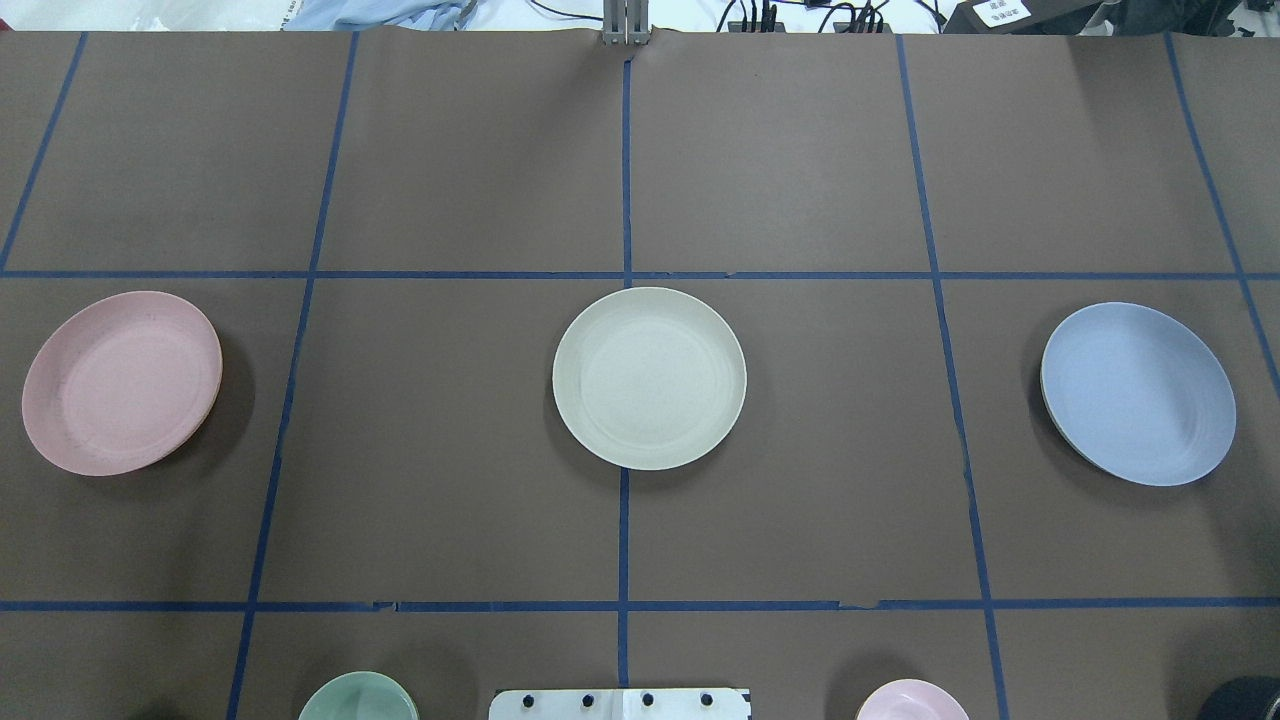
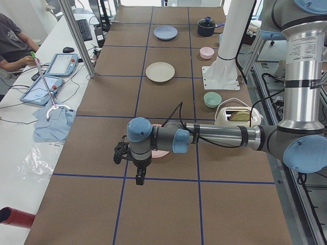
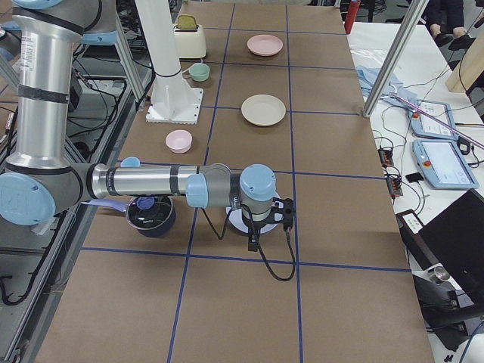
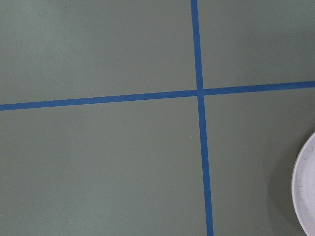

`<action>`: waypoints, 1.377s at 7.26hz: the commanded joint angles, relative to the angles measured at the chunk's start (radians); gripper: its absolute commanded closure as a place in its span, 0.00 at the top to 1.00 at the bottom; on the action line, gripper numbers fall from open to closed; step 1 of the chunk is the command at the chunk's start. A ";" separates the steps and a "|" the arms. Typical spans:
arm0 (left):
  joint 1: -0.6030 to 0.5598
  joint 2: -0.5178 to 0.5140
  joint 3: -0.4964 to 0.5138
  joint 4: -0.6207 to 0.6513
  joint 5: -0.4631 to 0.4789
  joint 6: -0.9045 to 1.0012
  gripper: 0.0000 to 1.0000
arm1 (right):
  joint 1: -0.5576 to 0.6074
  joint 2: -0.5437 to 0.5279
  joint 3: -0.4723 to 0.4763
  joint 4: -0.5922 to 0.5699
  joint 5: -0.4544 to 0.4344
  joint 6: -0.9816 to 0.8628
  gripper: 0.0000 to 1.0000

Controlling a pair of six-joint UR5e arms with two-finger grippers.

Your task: Stack three plates with pink and blue

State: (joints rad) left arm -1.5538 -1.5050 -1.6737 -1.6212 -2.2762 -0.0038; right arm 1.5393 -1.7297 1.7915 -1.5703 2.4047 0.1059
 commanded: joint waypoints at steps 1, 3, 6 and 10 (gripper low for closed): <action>0.000 0.002 -0.008 -0.002 0.000 0.002 1.00 | 0.001 0.002 0.005 0.003 0.001 0.000 1.00; 0.001 -0.007 -0.023 -0.009 -0.005 0.002 1.00 | 0.002 0.002 0.002 0.003 0.001 0.000 1.00; 0.021 -0.061 -0.009 -0.064 -0.092 -0.005 1.00 | 0.012 0.001 0.012 0.004 0.007 0.000 1.00; 0.101 -0.067 0.115 -0.245 -0.292 -0.126 1.00 | 0.010 0.025 0.040 0.021 0.021 -0.002 1.00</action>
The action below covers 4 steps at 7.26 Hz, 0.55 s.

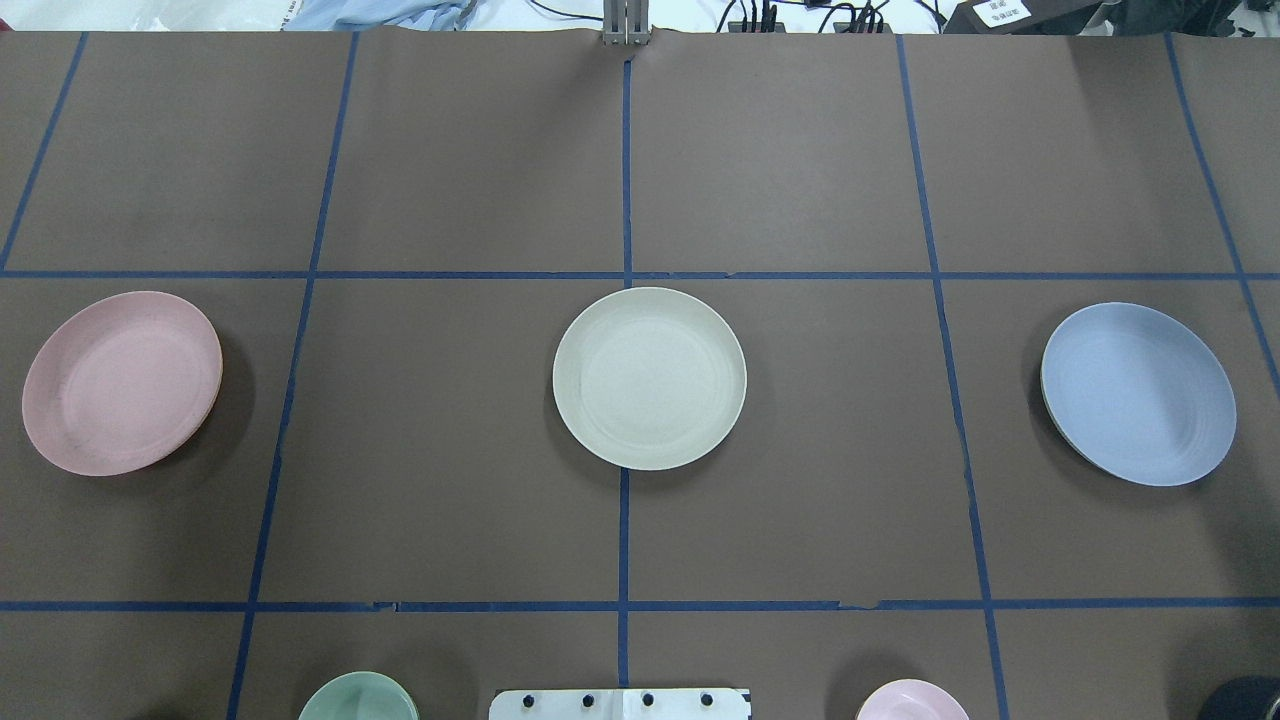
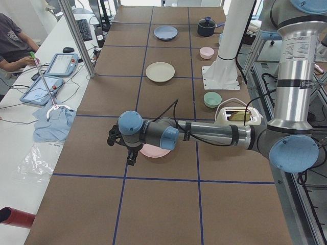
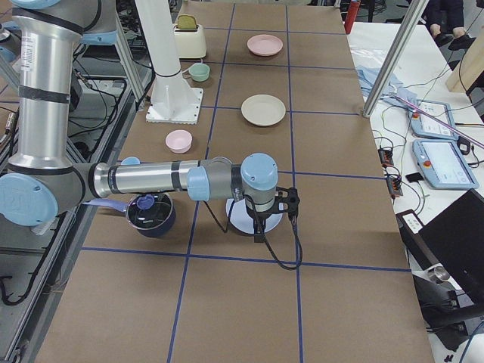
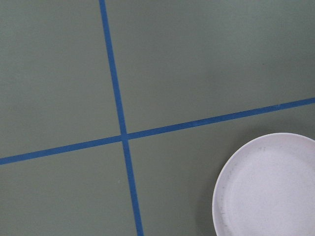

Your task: Stack three plates with pink and blue

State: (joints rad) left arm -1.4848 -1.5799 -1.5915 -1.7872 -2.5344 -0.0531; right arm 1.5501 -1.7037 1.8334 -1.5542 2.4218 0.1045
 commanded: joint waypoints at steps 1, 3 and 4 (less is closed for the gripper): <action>0.064 0.039 0.030 -0.187 0.008 -0.190 1.00 | -0.001 0.004 -0.009 0.005 -0.006 0.015 1.00; 0.196 0.095 0.031 -0.439 0.113 -0.514 1.00 | -0.001 0.001 -0.005 0.005 0.000 0.018 1.00; 0.268 0.110 0.039 -0.539 0.147 -0.657 0.99 | -0.001 0.007 -0.006 0.005 -0.004 0.017 1.00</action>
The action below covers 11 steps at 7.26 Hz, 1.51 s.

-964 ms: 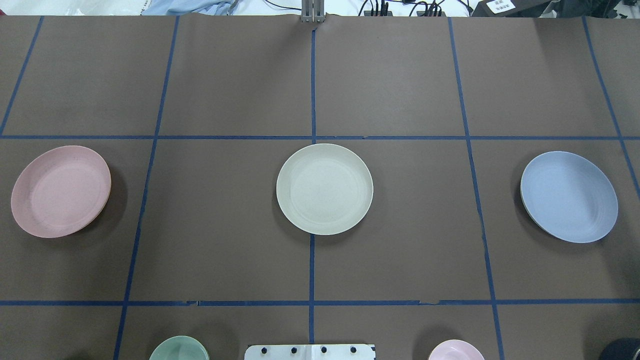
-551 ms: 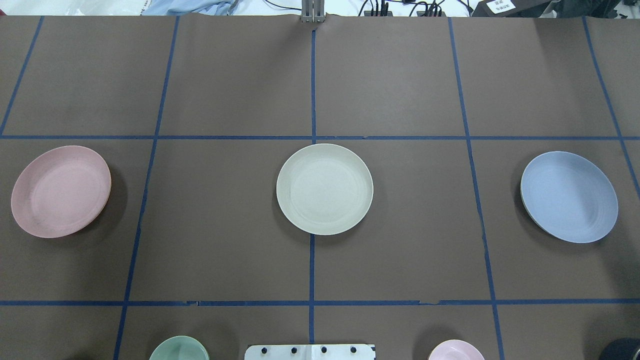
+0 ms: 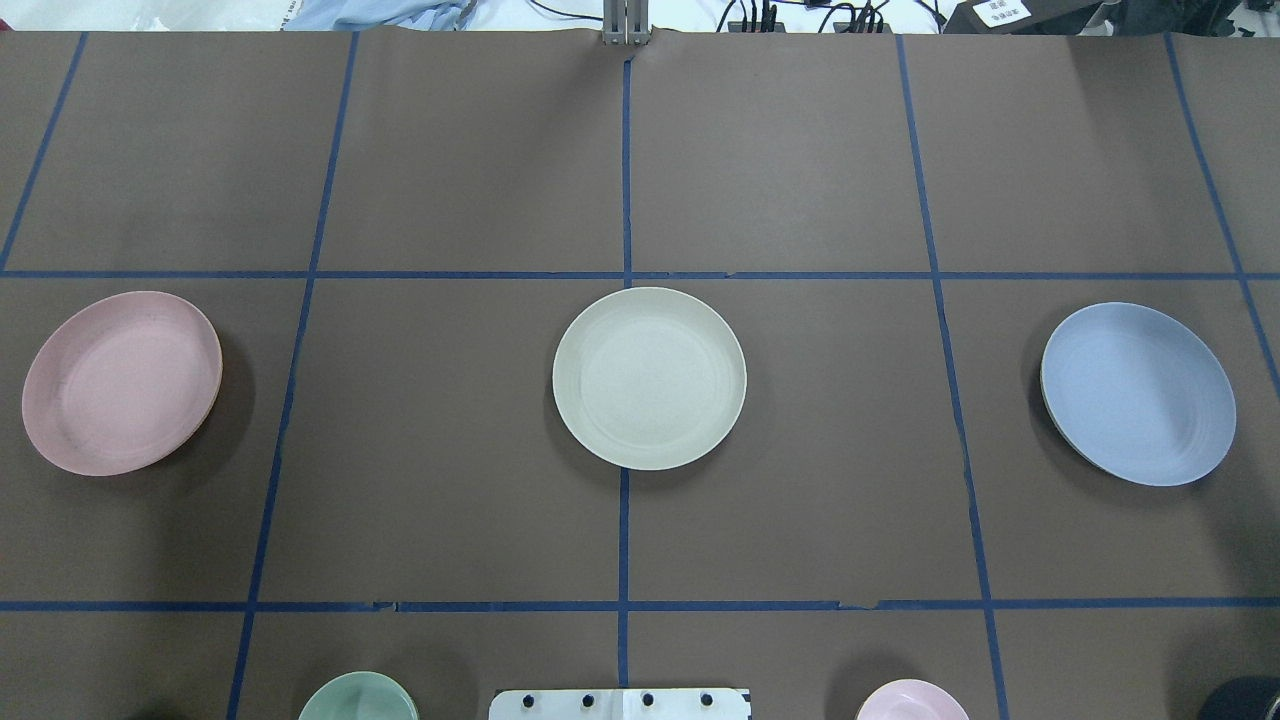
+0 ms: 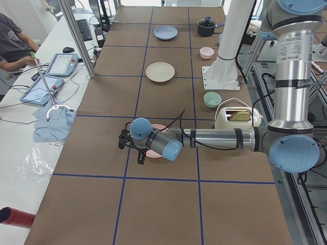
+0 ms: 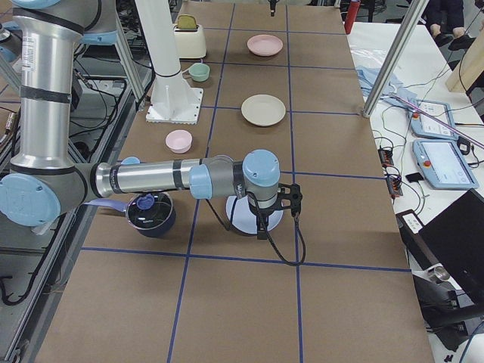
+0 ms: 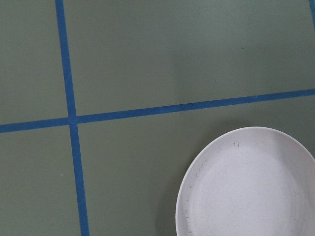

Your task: Stack three plates with pink and blue

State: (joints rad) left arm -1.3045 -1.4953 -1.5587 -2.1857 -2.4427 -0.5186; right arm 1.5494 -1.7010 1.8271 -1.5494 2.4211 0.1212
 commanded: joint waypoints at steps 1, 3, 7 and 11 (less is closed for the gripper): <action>0.118 0.041 0.031 -0.208 0.065 -0.242 0.99 | 0.000 0.004 0.000 0.000 -0.002 0.000 1.00; 0.200 0.040 0.071 -0.239 0.143 -0.262 0.99 | 0.000 0.004 0.000 0.000 0.001 0.001 1.00; 0.223 0.027 0.100 -0.238 0.148 -0.262 0.44 | 0.000 0.008 0.001 0.000 0.003 0.012 1.00; 0.223 0.021 0.111 -0.235 0.148 -0.259 0.23 | 0.000 0.011 0.004 0.000 0.004 0.011 1.00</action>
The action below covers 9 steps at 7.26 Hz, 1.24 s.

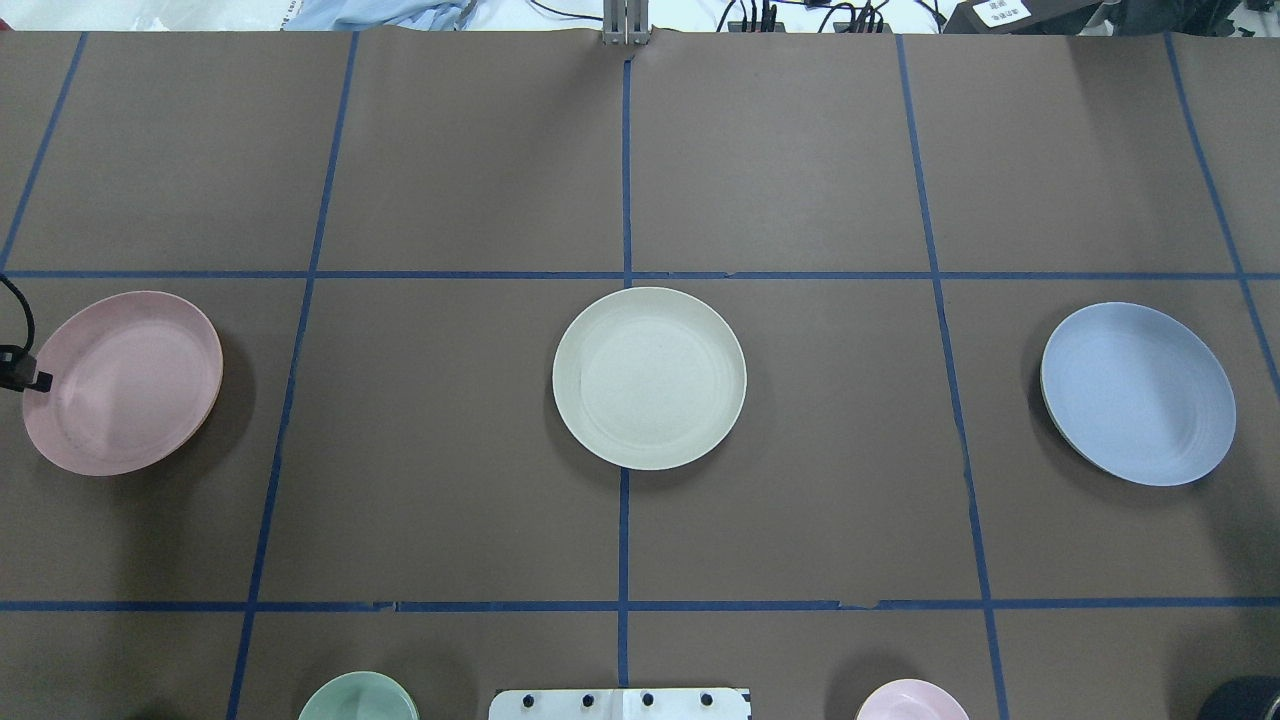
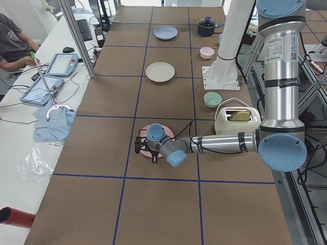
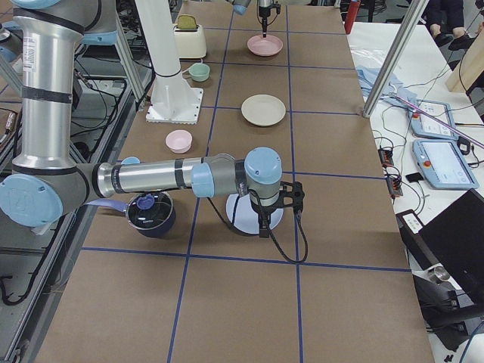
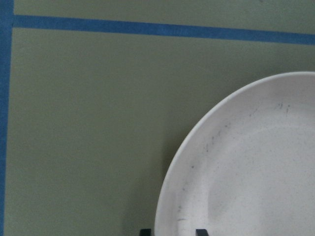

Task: Stack three plates with pink and blue
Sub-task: 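Reach the left gripper to the pink plate rim and grasp it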

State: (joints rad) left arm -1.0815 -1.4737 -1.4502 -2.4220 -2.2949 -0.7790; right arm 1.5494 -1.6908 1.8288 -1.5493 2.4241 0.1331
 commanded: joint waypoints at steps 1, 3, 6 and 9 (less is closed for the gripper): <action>0.000 0.000 0.004 0.001 0.000 0.001 0.22 | 0.000 0.000 0.004 0.000 0.001 -0.001 1.00; 0.008 -0.002 0.004 0.000 0.000 0.000 0.23 | 0.000 0.000 0.004 0.000 0.003 -0.001 1.00; 0.031 -0.004 0.005 0.003 0.000 -0.002 0.28 | 0.000 0.000 0.003 0.000 0.003 -0.001 1.00; 0.025 0.006 -0.007 -0.011 -0.015 0.000 0.00 | 0.000 0.002 0.003 0.000 0.004 -0.001 1.00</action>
State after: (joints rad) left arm -1.0533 -1.4743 -1.4487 -2.4253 -2.2991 -0.7808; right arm 1.5493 -1.6900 1.8317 -1.5493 2.4271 0.1319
